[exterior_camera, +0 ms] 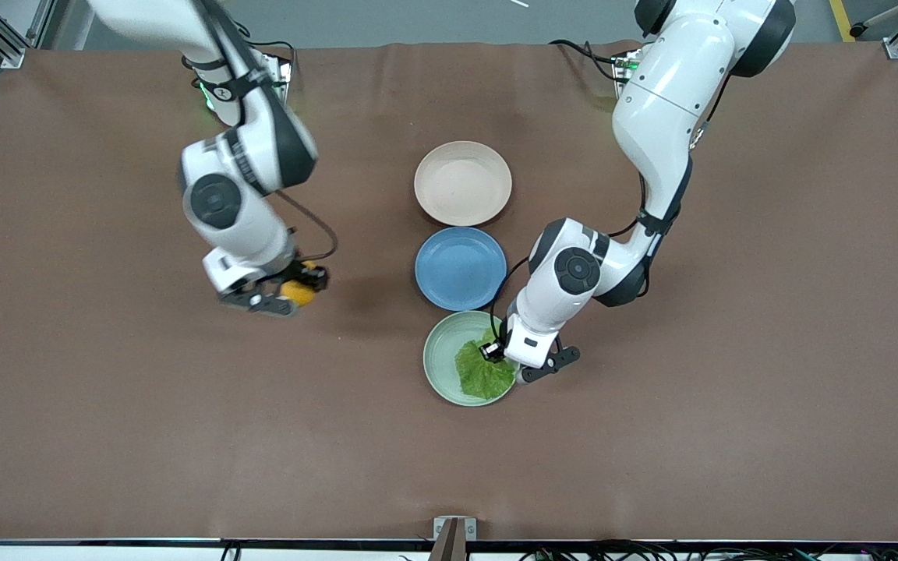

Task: Pick lemon and lettuce from plates
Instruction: 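Lift the lemon with the right gripper while the left gripper lifts the lettuce, then lower the lemon onto the table with the right gripper while the left lowers lettuce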

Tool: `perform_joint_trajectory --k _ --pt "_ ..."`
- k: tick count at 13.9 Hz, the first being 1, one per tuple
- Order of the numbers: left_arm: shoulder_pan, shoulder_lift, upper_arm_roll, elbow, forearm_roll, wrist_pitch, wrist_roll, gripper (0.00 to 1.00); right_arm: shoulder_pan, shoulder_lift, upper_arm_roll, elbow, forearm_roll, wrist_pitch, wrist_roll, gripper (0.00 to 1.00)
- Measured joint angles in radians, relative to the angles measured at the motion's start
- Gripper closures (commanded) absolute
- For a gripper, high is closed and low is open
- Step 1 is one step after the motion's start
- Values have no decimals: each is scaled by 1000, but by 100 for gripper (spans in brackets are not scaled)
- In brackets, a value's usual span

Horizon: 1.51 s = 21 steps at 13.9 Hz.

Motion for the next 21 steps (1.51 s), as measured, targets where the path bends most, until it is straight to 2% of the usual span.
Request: perform_joint_trajectory --k 3,6,8,11,12,14,15,16,17,18,21 --pt "0 -6 -1 28 -2 7 -5 100 -175 29 1 -84 0 106 -271 98" --pt "0 -52 -11 49 -40 7 -21 100 -298 81 3 -99 0 150 -454 98" --pt "3 -108 -20 51 -54 1 -21 100 -316 98 8 -102 1 156 -496 98" --pt "46 -200 -31 41 -57 -106 -4 100 -317 109 20 -148 10 172 -517 98" --pt "82 -233 -44 19 -57 -137 41 100 -317 112 30 -167 15 188 -517 98" --pt "164 -304 -76 -84 -57 -160 169 100 -317 118 53 -185 30 208 -518 98" --pt "202 -342 -87 -158 -57 -161 239 100 -317 121 60 -185 37 210 -518 89" --pt "233 -379 -92 -238 -57 -159 311 100 -317 121 64 -185 41 211 -518 67" --pt "258 -415 -94 -319 -57 -150 377 100 -317 121 66 -185 42 211 -518 12" --pt "280 -445 -94 -394 -57 -129 433 100 -317 121 66 -185 42 211 -518 0" --pt "341 -509 -94 -597 -57 -35 608 100 -317 122 67 -185 44 210 -519 0"
